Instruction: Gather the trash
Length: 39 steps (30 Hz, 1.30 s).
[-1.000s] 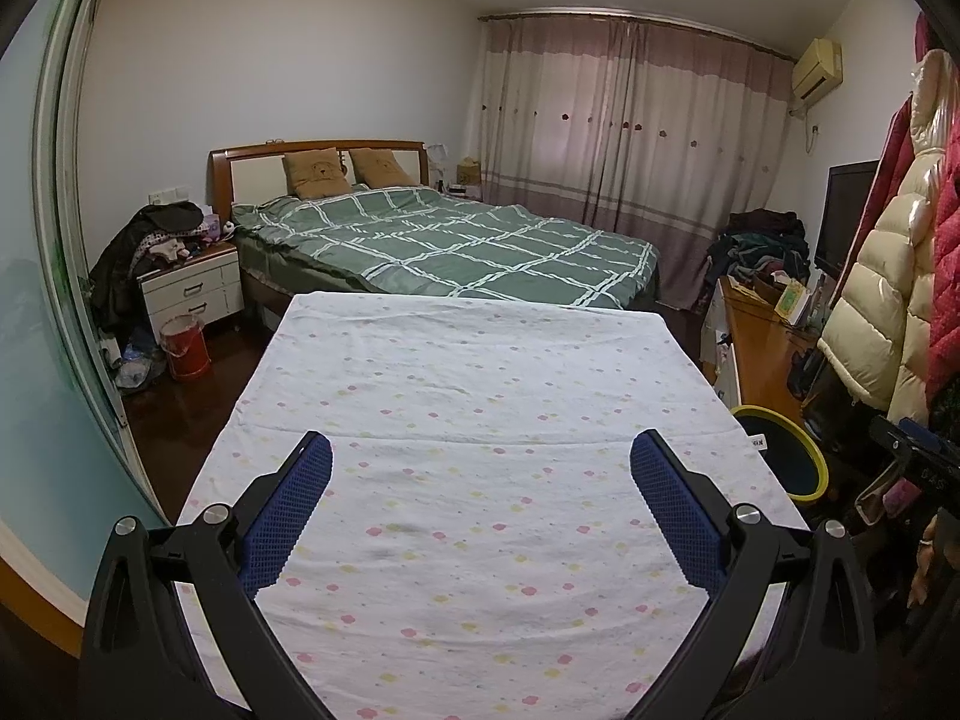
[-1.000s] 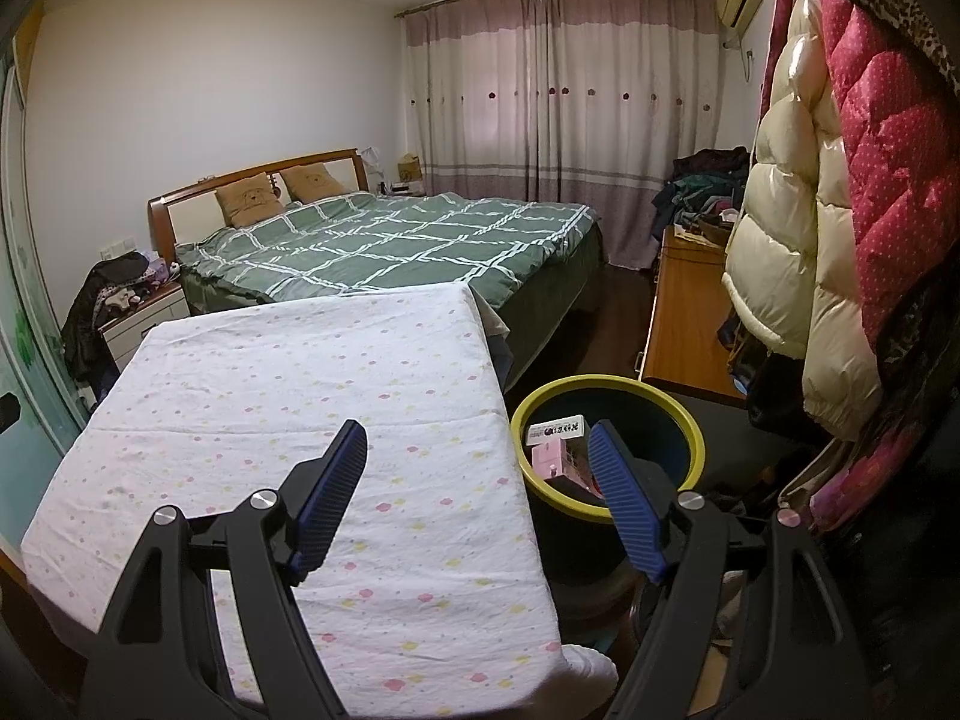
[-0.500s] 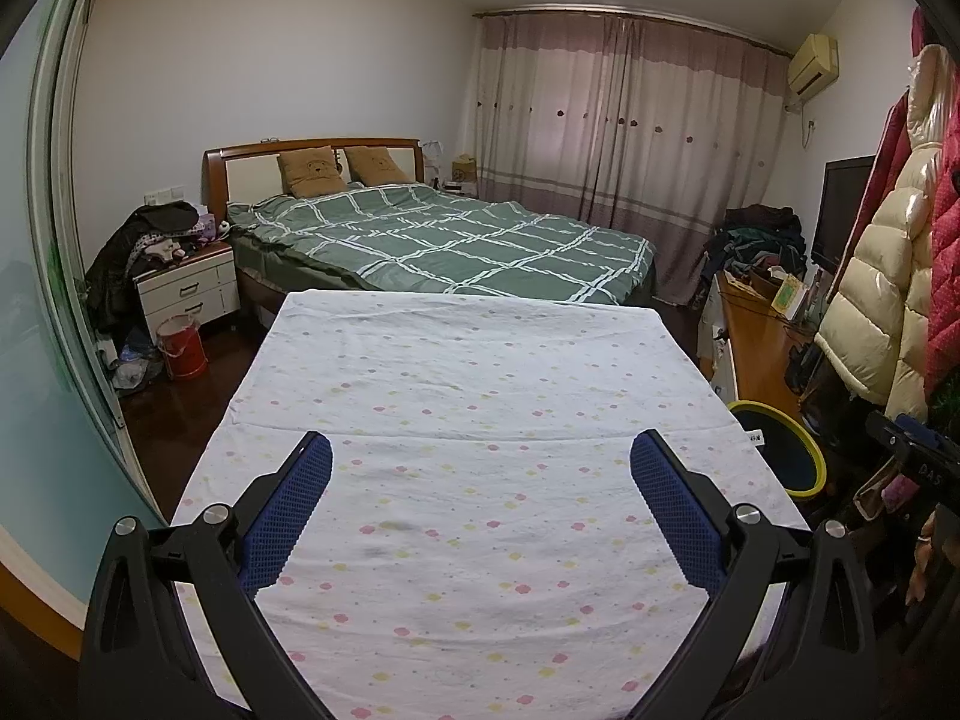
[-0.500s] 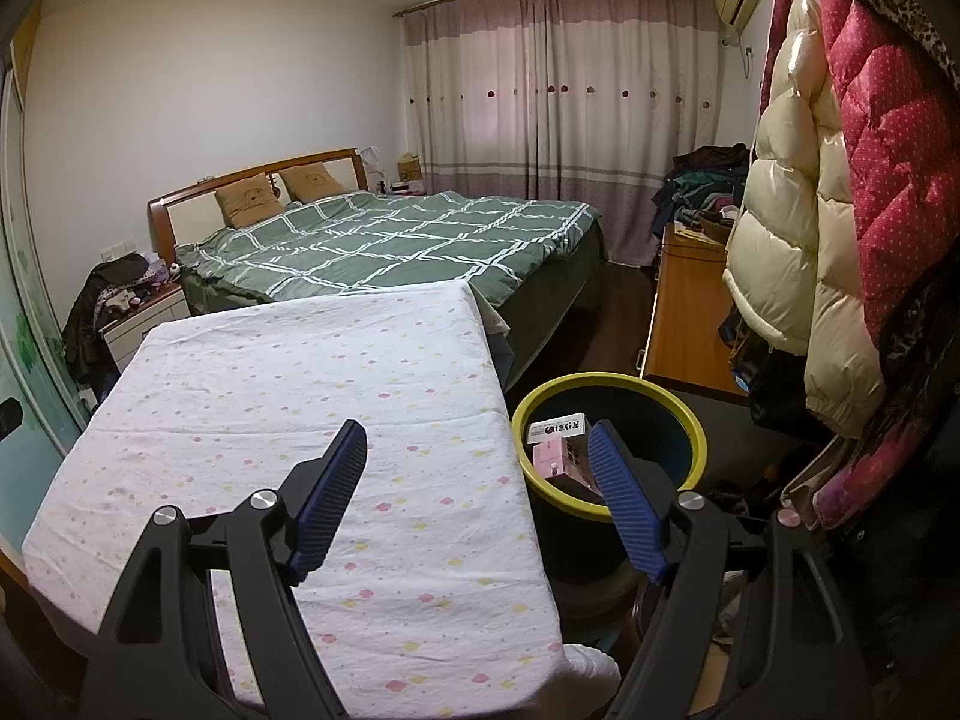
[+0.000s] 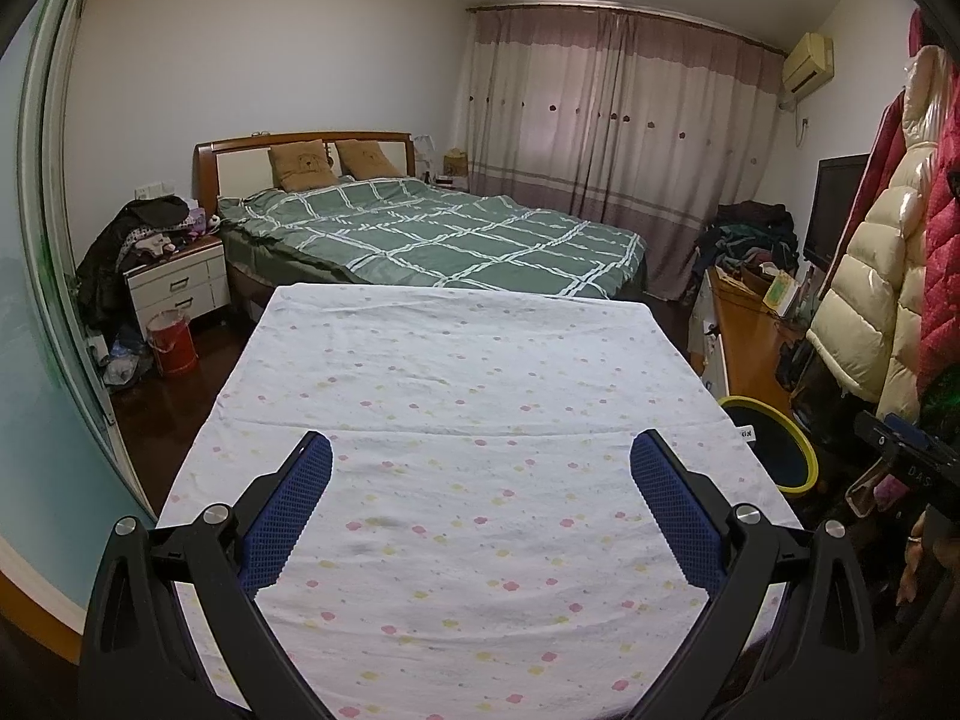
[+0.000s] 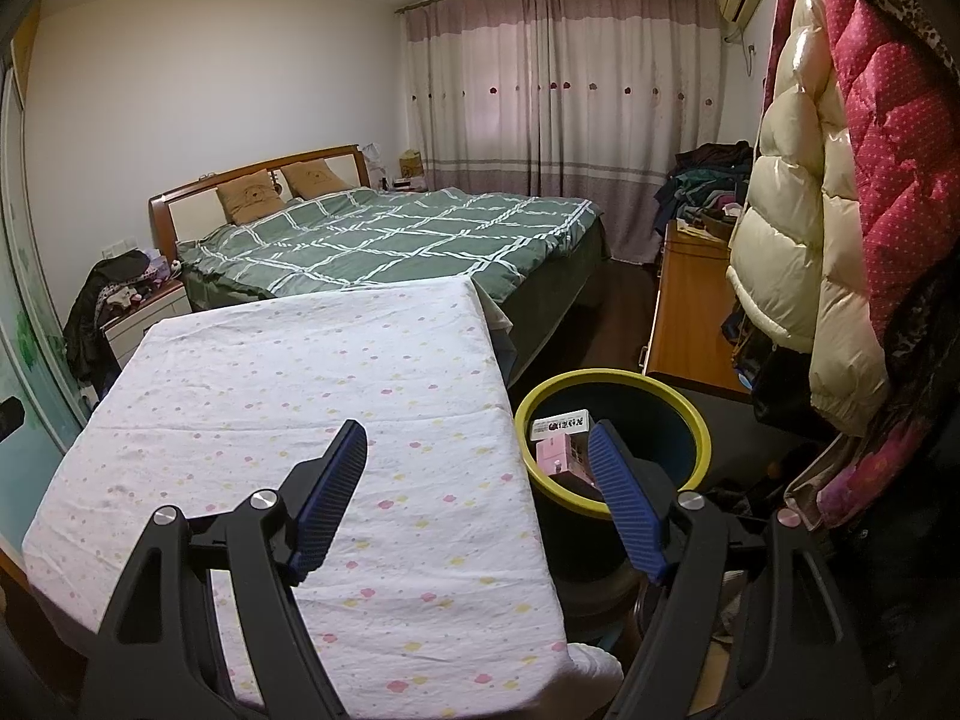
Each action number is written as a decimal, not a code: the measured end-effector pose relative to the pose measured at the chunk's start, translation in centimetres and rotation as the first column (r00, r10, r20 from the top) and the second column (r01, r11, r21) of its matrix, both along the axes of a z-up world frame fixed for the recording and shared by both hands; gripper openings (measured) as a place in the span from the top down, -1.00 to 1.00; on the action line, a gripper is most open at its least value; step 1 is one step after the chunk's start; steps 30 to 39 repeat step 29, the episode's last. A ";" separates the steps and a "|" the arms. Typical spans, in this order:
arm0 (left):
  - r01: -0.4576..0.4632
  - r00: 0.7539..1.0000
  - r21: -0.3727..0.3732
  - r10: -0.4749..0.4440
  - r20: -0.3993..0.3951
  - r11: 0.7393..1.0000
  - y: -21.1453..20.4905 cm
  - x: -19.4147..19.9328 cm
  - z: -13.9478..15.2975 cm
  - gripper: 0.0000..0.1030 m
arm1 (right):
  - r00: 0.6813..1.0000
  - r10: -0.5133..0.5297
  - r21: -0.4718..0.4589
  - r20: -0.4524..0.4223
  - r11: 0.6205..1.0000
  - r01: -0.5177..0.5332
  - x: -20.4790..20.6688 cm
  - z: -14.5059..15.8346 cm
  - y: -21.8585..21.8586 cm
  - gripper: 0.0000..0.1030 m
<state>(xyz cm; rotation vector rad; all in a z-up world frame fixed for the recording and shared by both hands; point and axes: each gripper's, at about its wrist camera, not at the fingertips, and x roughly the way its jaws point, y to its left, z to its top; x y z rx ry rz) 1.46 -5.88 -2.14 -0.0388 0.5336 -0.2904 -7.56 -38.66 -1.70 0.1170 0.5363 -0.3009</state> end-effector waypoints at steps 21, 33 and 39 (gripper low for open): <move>-0.008 1.000 0.046 0.007 0.010 0.999 -0.6 1.5 -0.3 -0.91 | 0.999 0.027 0.011 -0.021 1.000 -0.027 1.3 -0.3 -0.1 -0.41; -0.065 0.988 0.102 0.078 -0.133 0.993 0.5 12.5 -3.9 -0.91 | 0.984 0.156 0.073 -0.090 0.986 -0.150 10.4 -2.0 0.3 -0.70; -0.065 0.988 0.102 0.078 -0.133 0.993 0.5 12.5 -3.9 -0.91 | 0.984 0.156 0.073 -0.090 0.986 -0.150 10.4 -2.0 0.3 -0.70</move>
